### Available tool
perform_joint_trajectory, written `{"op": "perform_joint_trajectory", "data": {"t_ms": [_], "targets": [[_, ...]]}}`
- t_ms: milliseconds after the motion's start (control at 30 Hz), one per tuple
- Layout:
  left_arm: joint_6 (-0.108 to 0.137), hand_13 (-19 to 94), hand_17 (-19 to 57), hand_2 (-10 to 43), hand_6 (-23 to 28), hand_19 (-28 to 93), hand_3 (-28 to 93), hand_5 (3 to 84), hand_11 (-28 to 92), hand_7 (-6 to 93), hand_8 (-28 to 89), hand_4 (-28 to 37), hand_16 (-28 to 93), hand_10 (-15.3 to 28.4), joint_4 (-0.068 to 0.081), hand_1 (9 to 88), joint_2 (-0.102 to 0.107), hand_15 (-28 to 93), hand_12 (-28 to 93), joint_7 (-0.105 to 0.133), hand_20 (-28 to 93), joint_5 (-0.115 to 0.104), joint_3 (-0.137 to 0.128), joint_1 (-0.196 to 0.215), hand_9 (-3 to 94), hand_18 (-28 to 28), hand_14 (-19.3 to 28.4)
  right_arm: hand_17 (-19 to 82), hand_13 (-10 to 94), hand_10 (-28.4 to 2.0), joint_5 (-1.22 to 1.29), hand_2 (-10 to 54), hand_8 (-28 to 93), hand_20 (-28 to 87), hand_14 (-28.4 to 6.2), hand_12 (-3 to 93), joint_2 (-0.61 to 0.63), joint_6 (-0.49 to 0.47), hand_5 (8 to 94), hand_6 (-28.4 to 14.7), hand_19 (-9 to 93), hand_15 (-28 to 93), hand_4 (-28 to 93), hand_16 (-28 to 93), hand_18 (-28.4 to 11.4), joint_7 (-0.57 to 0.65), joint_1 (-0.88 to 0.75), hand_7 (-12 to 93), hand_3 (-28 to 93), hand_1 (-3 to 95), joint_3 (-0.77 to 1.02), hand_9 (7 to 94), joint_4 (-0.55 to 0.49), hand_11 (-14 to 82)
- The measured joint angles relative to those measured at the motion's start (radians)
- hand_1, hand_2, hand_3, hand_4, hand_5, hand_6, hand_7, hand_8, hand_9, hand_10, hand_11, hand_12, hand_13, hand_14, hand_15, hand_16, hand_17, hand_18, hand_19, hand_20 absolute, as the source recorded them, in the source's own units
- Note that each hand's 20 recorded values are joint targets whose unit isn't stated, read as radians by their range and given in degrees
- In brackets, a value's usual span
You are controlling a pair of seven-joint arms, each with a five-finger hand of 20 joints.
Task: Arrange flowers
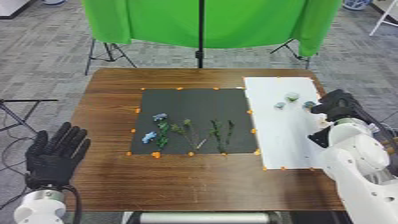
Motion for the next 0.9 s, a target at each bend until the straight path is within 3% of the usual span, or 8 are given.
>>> {"op": "perform_joint_trajectory", "data": {"t_ms": [200, 333, 500, 567, 667, 900], "targets": [[0.000, 39, -5.6, 15.9, 10.2, 41, 69, 48.7, 22, 11.3, -9, -28.3, -6, 15.6, 0.002, 28.3, 0.003, 38, 11, -0.003, 16, 0.000, 0.002, -0.010, 44.1, 14.4, 14.9, 26, 56, -15.0, -0.023, -9.5, -11, 36, -12.6, 14.8, 0.008, -0.119, 54.9, -4.0, 77, 58, -28, 21, -21.2, 0.035, -0.001, 11, 38, 57.0, 0.010, 52.6, 0.027, 10.3], [0.000, 39, -5.6, 15.9, 10.3, 41, 69, 48.6, 22, 11.1, -9, -28.3, -6, 15.6, 0.003, 28.3, 0.003, 38, 11, -0.006, 15, 0.000, 0.002, -0.010, 44.0, 14.4, 14.9, 27, 58, -14.1, -0.051, -9.5, -11, 35, -11.7, 15.3, 0.013, -0.115, 57.7, -3.7, 77, 58, -28, 20, -20.5, 0.020, 0.002, 12, 55, 55.5, -0.007, 56.0, 0.074, 12.7], [0.000, 39, -5.7, 15.8, 10.3, 40, 69, 48.7, 22, 11.2, -9, -28.3, -6, 15.5, 0.008, 28.2, 0.003, 38, 11, -0.009, 15, 0.000, 0.005, -0.016, 44.1, 14.3, 14.9, 29, 61, -13.1, -0.075, -9.5, -11, 32, -9.6, 16.7, 0.015, -0.099, 64.2, -1.4, 74, 50, -28, 22, -18.3, 0.007, 0.018, 16, 57, 59.1, -0.049, 64.3, 0.139, 18.0], [-0.001, 39, -5.7, 15.8, 10.2, 40, 69, 48.7, 22, 11.2, -9, -28.3, -6, 15.6, 0.010, 28.3, 0.003, 38, 11, -0.012, 15, 0.001, 0.009, -0.021, 44.0, 14.2, 14.8, 30, 64, -12.2, -0.081, -9.5, -5, 33, -8.2, 26.5, 0.015, -0.072, 67.1, -1.4, 72, 42, -28, 33, -17.8, -0.004, 0.022, 18, 56, 63.2, -0.052, 70.4, 0.147, 14.2], [-0.001, 39, -5.7, 15.8, 10.2, 39, 69, 48.6, 22, 11.2, -9, -28.3, -6, 15.5, 0.012, 28.3, 0.004, 38, 11, -0.015, 14, -0.001, 0.016, -0.027, 44.0, 14.1, 14.9, 31, 68, -11.5, -0.094, -9.5, -2, 35, -7.6, 40.2, 0.013, -0.027, 71.5, -0.7, 73, 40, -28, 40, -18.1, -0.023, 0.027, 22, 59, 65.5, -0.060, 78.1, 0.167, 12.2], [-0.001, 39, -5.7, 15.8, 10.2, 39, 69, 48.6, 21, 11.2, -9, -28.3, -6, 15.5, 0.015, 28.4, 0.016, 38, 11, -0.017, 14, -0.004, 0.021, -0.035, 44.0, 14.1, 14.9, 31, 69, -11.3, -0.096, -9.5, -2, 37, -8.1, 42.5, 0.006, 0.050, 72.8, -0.2, 74, 43, -28, 40, -19.0, -0.042, 0.008, 23, 59, 64.6, -0.071, 79.9, 0.162, 12.7]]}}
